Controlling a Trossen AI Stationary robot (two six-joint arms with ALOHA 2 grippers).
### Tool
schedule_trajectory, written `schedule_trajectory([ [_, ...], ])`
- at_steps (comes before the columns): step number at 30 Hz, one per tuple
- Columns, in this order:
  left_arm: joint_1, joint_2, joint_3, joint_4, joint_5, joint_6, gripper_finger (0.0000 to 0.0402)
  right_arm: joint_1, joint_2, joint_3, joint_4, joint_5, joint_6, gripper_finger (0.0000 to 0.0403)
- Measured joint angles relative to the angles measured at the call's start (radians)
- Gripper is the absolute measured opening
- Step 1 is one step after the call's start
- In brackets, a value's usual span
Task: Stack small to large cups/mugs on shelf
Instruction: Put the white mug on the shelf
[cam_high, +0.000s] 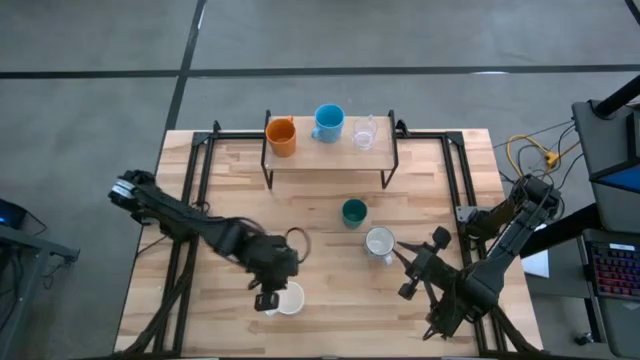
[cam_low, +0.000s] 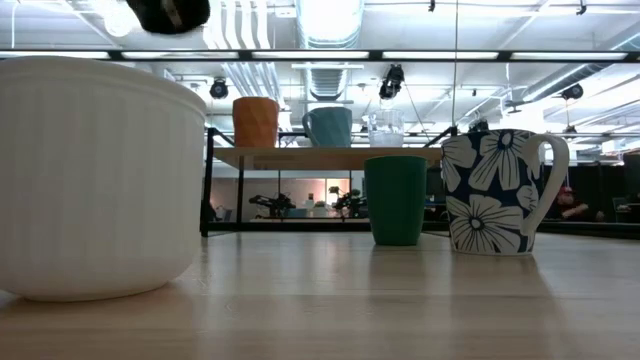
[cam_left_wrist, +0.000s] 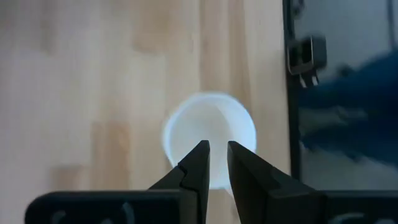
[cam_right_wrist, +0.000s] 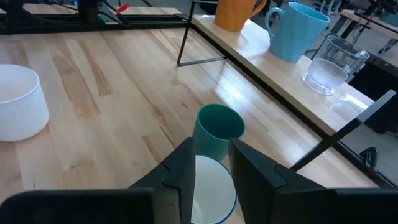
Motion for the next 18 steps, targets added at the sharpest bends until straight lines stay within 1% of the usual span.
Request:
schedule_trajectory([
  [3,-0.076,-0.084,-0.098,0.094,-0.18,-0.075,0.0042,0.0,0.0,0.0,0.0,0.0,0.0,0.009],
  [7,-0.181,-0.179,-0.284,0.34,-0.364,-0.192,0.0042,0.0,0.0,0.0,0.002,0.0,0.001,0.0089],
  [9,-0.237,-0.207,-0.372,0.479,-0.446,-0.236,0.0042,0.0,0.0,0.0,0.004,0.0,0.003,0.009],
  [11,-0.288,-0.217,-0.448,0.584,-0.518,-0.283,0.0042,0.0,0.0,0.0,0.008,0.0,0.004,0.0092],
  [14,-0.366,-0.217,-0.519,0.669,-0.611,-0.341,0.0042,0.0,0.0,0.0,0.018,0.0,0.004,0.0093],
  [18,-0.462,-0.215,-0.557,0.672,-0.751,-0.399,0.0042,0.0,0.0,0.0,0.024,0.0,0.005,0.0093],
])
